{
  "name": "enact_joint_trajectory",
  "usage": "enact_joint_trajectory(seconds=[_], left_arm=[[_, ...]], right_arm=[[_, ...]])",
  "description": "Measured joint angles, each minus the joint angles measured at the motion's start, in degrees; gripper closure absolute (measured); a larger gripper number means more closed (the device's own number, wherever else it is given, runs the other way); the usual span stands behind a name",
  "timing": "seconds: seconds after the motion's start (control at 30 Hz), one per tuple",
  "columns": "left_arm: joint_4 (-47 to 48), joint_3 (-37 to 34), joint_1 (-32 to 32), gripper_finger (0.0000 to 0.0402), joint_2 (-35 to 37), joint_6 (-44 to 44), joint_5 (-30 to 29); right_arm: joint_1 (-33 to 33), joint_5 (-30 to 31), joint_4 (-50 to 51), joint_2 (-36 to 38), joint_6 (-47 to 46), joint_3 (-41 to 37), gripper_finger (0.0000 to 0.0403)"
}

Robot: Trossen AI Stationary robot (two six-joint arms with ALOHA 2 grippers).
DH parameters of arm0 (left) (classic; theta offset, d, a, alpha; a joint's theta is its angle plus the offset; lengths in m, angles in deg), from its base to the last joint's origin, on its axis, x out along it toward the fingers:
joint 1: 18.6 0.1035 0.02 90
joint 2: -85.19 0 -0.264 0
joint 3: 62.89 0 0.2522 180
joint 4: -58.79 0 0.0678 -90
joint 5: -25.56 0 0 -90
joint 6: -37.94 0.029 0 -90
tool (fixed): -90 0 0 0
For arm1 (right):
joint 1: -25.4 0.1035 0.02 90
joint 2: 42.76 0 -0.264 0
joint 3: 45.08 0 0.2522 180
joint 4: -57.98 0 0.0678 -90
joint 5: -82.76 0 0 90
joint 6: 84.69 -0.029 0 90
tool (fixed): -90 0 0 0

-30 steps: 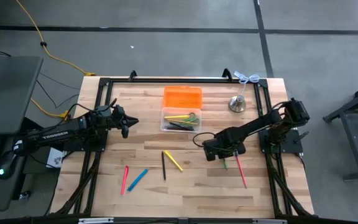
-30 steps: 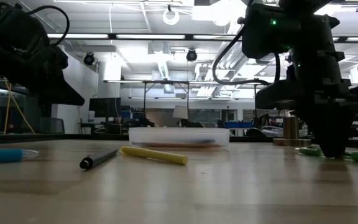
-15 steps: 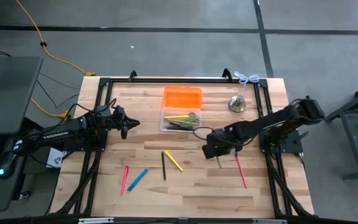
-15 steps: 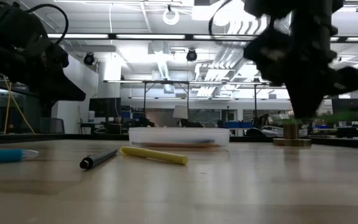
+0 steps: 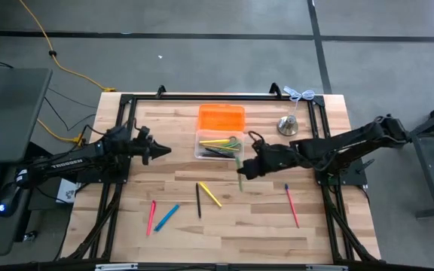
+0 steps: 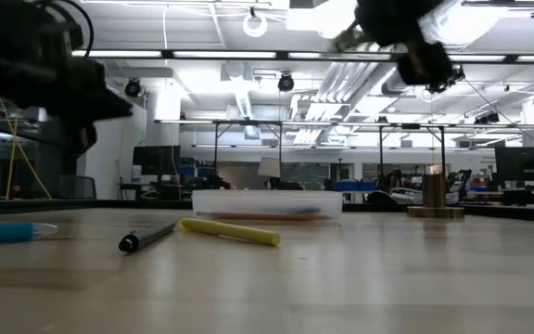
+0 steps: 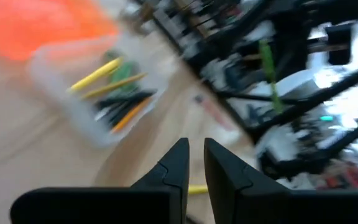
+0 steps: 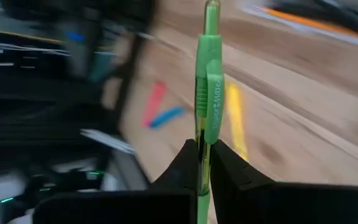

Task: Pick & place school supplies into a supply box
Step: Put the green pen into the orange supply box

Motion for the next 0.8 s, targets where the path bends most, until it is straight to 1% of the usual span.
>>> enact_joint_trajectory(seconds=[0.17,0.33,0.57,0.8], left_arm=[[-11.3,0.1,0.0,0.0323,0.0,-0.2,2.3],[-19.6,0.1,0.0,0.0323,0.0,-1.0,3.3],[-26.1,0.1,0.0,0.0323,0.0,-1.7,3.3],[-29.6,0.1,0.0,0.0323,0.0,-2.5,3.3]], right_arm=[[-1.2,0.1,-11.5,-0.3,6.8,0.0,0.0401],[-3.1,-0.7,-16.0,-0.3,11.7,0.0,0.0401],[-5.6,-2.9,-21.6,-0.4,18.3,0.0,0.0401],[-7.2,-5.2,-29.9,-0.4,26.1,0.1,0.0402]])
